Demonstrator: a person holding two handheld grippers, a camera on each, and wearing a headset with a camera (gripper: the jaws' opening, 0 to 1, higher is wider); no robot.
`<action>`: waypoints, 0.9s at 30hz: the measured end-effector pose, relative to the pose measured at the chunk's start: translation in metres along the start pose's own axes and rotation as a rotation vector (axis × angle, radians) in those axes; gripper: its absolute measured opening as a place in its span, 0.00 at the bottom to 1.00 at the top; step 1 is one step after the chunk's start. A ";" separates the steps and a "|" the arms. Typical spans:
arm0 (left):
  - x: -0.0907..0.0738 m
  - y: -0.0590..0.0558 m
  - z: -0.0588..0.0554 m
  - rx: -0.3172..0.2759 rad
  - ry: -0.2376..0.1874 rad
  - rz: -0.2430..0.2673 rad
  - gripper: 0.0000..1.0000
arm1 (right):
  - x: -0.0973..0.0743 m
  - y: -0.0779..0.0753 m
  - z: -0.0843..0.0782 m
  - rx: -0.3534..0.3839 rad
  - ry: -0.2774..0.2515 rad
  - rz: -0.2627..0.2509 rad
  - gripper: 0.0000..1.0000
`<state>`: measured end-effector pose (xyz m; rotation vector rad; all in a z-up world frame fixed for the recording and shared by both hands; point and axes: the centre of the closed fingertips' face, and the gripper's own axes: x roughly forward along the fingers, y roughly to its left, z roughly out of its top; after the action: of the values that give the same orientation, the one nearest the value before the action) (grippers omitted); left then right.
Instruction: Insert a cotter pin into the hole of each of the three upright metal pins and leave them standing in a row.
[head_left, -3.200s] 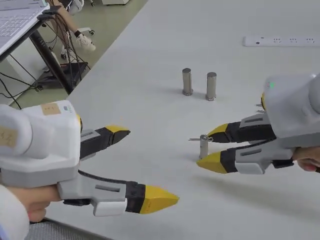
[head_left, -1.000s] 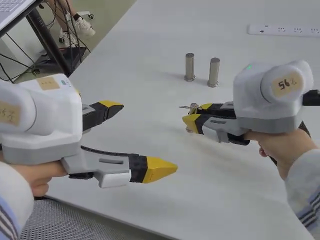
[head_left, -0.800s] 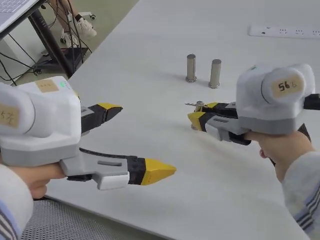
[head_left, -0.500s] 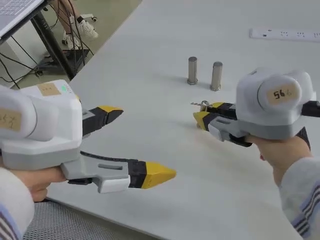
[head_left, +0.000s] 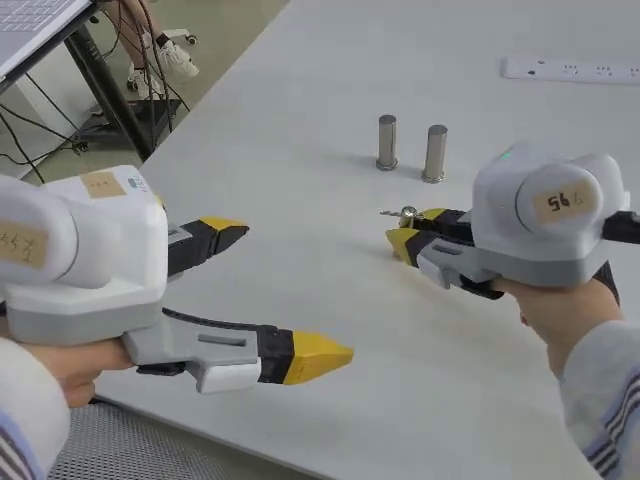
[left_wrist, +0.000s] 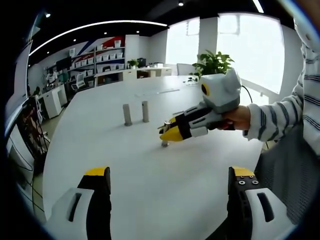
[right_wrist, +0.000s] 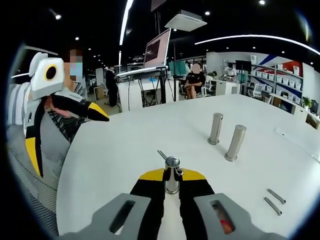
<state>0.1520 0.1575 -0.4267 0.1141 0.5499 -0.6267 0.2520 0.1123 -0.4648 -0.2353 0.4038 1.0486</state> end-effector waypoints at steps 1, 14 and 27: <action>0.000 0.001 0.000 0.000 0.001 0.003 0.97 | 0.000 0.000 0.000 -0.009 0.002 -0.001 0.04; 0.001 -0.001 0.001 -0.015 -0.010 0.002 0.97 | -0.001 -0.001 0.000 -0.008 -0.014 -0.004 0.06; 0.000 -0.004 0.010 -0.033 -0.045 -0.012 0.98 | -0.016 0.005 0.010 -0.033 -0.023 0.004 0.38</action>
<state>0.1542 0.1518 -0.4180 0.0651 0.5174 -0.6299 0.2430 0.1062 -0.4489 -0.2520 0.3665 1.0611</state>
